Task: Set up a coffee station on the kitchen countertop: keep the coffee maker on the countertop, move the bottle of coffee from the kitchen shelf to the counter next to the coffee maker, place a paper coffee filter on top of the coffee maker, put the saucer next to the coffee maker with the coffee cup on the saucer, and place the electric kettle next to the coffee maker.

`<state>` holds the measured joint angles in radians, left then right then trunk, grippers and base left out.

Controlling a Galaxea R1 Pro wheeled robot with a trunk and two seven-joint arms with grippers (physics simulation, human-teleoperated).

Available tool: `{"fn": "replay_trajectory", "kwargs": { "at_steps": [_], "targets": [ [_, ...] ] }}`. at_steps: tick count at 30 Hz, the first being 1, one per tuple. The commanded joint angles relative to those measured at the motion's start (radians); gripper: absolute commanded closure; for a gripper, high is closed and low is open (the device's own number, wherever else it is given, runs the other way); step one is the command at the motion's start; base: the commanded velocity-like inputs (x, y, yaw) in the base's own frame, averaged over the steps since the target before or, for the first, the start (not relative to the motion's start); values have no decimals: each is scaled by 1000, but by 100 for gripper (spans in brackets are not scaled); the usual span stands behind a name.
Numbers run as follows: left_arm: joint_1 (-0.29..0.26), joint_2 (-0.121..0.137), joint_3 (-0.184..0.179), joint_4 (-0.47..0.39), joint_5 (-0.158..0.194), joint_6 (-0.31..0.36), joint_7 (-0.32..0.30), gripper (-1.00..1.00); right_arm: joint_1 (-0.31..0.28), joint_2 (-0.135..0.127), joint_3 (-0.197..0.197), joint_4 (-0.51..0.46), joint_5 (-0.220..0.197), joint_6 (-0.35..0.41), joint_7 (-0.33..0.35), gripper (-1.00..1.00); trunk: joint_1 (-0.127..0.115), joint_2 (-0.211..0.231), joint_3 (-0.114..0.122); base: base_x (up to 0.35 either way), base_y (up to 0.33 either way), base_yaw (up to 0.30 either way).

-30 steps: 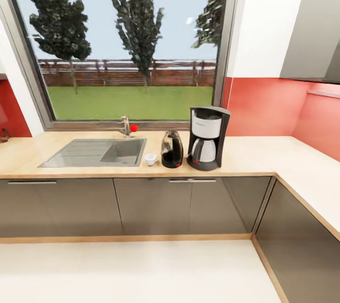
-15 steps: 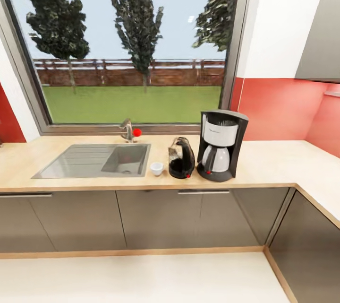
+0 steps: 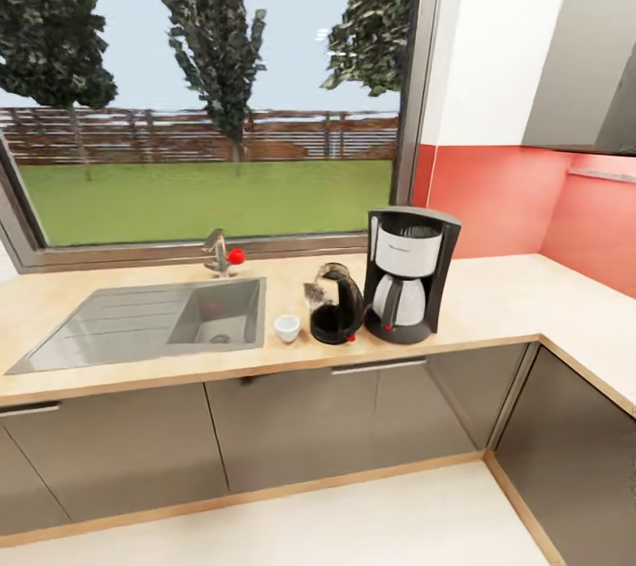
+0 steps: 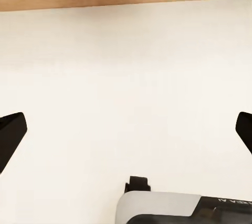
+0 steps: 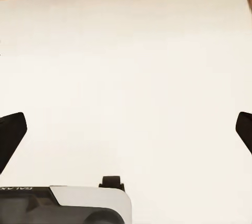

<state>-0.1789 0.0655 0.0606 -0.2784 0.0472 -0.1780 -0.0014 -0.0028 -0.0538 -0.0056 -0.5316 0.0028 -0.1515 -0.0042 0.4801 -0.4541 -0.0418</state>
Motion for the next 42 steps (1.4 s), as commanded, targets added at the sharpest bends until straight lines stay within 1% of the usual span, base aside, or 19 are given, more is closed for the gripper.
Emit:
{"fn": "replay_trajectory", "kwargs": {
  "at_steps": [1,9,13,42],
  "targets": [
    [-1,0,1,1,6,-3,0,-100,0,0,-1,-1,0,-2,0,-100,1,-2,-2,13,337,-279],
    [-1,-1,1,1,8,-3,0,-100,0,0,-1,-1,0,-2,0,-100,1,-2,-2,3,337,-279],
    [-1,-1,1,1,8,-3,0,-100,0,0,-1,-1,0,-2,0,-100,1,-2,-2,0,337,-134],
    [-1,-1,0,1,6,-3,0,-100,0,0,-1,-1,0,-2,0,-100,1,-2,-2,0,337,-4]
  ]
}}
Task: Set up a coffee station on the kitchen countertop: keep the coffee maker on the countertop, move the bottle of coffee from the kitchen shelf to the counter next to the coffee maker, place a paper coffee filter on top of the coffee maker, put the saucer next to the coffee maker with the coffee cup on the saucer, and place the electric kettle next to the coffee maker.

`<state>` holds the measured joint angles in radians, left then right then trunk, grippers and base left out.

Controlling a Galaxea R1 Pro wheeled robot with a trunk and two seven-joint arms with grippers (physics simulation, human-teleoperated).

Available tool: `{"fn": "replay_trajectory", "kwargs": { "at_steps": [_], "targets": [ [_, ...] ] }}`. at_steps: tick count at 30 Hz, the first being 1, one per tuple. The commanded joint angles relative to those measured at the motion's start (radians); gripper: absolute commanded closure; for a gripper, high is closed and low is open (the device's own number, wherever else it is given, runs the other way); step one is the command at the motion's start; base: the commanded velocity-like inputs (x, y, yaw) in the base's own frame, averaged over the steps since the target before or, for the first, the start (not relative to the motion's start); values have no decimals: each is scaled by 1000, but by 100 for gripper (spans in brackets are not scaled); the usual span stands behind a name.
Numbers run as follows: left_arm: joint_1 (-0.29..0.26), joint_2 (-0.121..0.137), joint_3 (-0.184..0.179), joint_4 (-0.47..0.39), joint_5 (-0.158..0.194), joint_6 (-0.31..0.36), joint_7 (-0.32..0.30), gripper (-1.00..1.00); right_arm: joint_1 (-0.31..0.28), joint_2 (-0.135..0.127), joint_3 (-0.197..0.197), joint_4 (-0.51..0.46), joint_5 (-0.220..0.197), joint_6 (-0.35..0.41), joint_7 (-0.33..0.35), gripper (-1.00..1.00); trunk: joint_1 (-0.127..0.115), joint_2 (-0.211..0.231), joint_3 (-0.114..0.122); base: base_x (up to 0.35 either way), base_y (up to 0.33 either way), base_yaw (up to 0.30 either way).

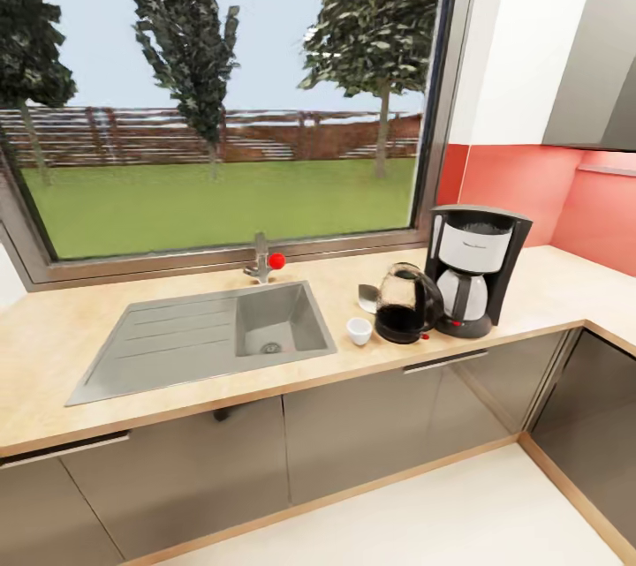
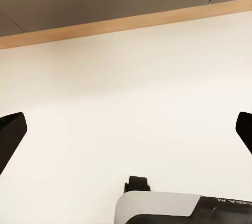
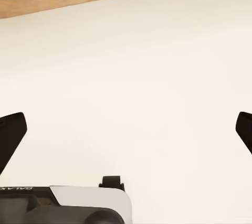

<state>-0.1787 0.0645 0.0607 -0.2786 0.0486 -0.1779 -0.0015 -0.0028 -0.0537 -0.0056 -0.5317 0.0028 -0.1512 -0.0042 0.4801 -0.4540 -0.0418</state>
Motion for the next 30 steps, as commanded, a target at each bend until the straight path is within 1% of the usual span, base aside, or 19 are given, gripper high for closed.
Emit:
{"fn": "replay_trajectory", "kwargs": {
  "at_steps": [1,30],
  "targets": [
    [-1,0,0,1,5,-3,0,-100,0,0,-1,-1,0,-2,0,-100,1,-2,-2,0,337,0],
    [-1,0,0,1,5,-3,0,-100,0,0,-1,-2,0,-3,0,-100,1,-2,-2,0,337,0]
  ]
}}
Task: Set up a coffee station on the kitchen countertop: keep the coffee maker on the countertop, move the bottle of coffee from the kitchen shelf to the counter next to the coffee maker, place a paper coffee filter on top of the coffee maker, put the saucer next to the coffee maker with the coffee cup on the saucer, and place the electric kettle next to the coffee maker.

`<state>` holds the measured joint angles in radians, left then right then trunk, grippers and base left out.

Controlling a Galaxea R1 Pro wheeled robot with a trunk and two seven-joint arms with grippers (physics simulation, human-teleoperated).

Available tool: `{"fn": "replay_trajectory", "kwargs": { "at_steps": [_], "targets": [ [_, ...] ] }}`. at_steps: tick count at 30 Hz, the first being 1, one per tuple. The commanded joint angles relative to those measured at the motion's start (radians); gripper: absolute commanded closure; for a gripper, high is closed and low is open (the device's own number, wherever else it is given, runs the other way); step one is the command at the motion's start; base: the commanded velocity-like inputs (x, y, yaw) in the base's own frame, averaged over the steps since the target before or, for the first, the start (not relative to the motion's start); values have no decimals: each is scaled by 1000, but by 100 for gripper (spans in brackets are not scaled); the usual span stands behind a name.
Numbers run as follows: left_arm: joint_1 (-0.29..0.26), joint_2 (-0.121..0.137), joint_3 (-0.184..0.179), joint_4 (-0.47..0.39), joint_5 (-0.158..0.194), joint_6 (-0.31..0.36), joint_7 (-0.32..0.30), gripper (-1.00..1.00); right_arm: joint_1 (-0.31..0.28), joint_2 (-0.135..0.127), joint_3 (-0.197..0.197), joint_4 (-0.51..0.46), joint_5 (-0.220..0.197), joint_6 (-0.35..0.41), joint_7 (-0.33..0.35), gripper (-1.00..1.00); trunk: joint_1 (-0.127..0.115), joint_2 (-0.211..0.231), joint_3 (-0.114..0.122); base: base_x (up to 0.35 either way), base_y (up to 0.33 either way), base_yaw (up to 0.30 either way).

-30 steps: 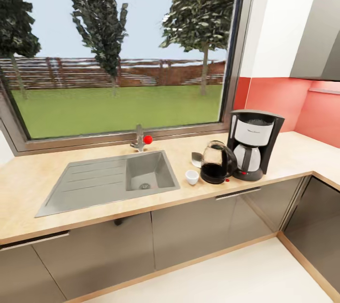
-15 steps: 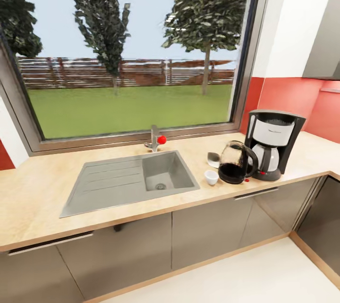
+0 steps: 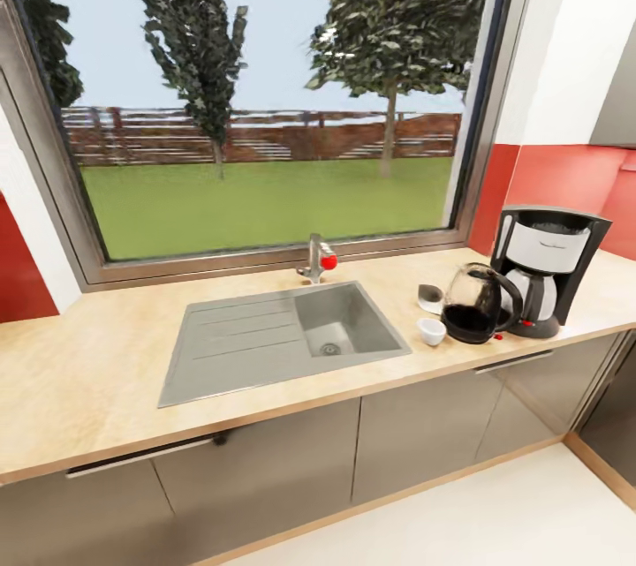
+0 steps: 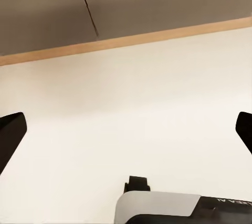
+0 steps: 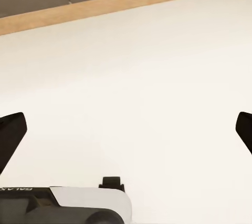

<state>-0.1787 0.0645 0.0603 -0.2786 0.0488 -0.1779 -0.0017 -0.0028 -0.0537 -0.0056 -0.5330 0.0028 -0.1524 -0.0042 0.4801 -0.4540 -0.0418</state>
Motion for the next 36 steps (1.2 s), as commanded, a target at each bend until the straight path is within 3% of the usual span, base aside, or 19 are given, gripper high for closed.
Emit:
{"fn": "replay_trajectory", "kwargs": {
  "at_steps": [1,12,36],
  "targets": [
    [-1,0,1,1,5,-3,0,-100,0,0,-1,0,0,-2,0,-100,1,-2,-2,0,337,0],
    [-1,0,0,1,3,-3,0,-100,0,0,-1,1,0,-2,0,-100,1,-2,-2,0,320,-125],
    [-1,-2,-1,1,-1,-3,-1,-100,0,0,-1,1,0,-1,0,-100,1,-2,-2,0,12,-261]
  ]
}}
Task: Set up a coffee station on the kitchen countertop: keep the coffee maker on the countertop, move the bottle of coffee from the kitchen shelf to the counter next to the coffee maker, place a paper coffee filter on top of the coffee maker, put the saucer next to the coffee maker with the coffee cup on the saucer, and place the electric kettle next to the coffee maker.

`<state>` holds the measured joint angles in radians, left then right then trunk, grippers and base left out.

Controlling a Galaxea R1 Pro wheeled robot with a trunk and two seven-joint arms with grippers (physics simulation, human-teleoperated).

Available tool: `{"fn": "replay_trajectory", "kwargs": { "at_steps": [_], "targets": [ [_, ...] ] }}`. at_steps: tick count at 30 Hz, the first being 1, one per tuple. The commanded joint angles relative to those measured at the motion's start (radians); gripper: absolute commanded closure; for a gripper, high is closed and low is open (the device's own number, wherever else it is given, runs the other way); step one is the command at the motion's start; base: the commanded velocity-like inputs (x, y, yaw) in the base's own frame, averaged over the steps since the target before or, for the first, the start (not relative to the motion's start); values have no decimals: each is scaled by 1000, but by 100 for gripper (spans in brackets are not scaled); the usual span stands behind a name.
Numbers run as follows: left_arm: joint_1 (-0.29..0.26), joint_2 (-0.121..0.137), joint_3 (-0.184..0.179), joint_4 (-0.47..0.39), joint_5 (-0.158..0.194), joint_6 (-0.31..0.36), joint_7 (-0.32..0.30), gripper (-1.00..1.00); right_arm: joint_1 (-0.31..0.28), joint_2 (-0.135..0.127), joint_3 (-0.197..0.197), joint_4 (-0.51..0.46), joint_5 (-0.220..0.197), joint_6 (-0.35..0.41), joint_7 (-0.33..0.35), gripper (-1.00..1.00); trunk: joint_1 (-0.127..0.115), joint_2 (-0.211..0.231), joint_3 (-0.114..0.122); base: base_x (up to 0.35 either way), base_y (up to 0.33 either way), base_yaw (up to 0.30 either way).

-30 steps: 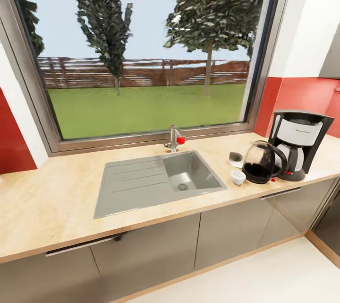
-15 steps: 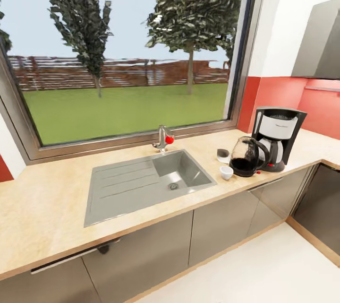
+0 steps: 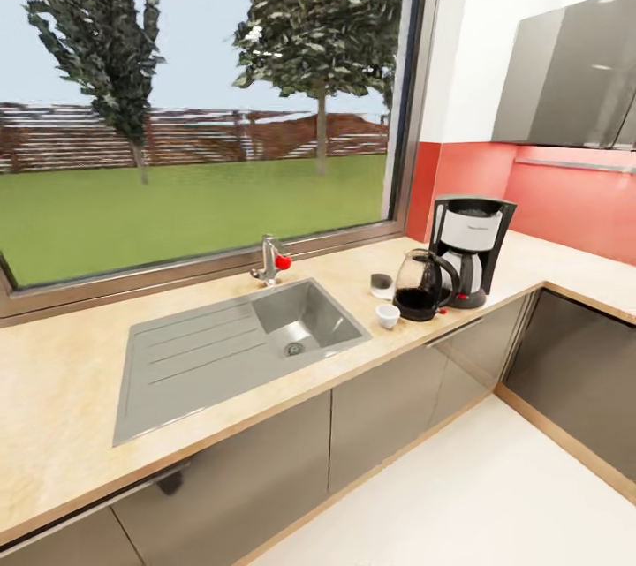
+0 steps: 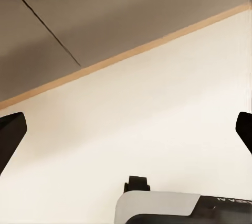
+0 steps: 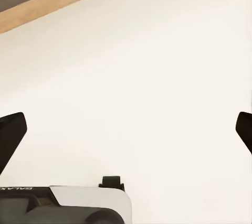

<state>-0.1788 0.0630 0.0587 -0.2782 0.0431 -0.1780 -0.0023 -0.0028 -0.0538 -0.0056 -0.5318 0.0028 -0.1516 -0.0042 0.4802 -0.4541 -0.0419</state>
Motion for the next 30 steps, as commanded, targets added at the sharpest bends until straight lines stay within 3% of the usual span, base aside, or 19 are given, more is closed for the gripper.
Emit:
{"fn": "replay_trajectory", "kwargs": {
  "at_steps": [1,30],
  "targets": [
    [-1,0,1,1,4,-3,0,-100,0,0,-1,0,0,-2,0,-100,1,-2,-2,0,0,-261],
    [-1,-2,-7,1,3,-3,0,-100,0,0,-1,0,0,-2,0,-100,1,-2,-2,0,0,-262]
  ]
}}
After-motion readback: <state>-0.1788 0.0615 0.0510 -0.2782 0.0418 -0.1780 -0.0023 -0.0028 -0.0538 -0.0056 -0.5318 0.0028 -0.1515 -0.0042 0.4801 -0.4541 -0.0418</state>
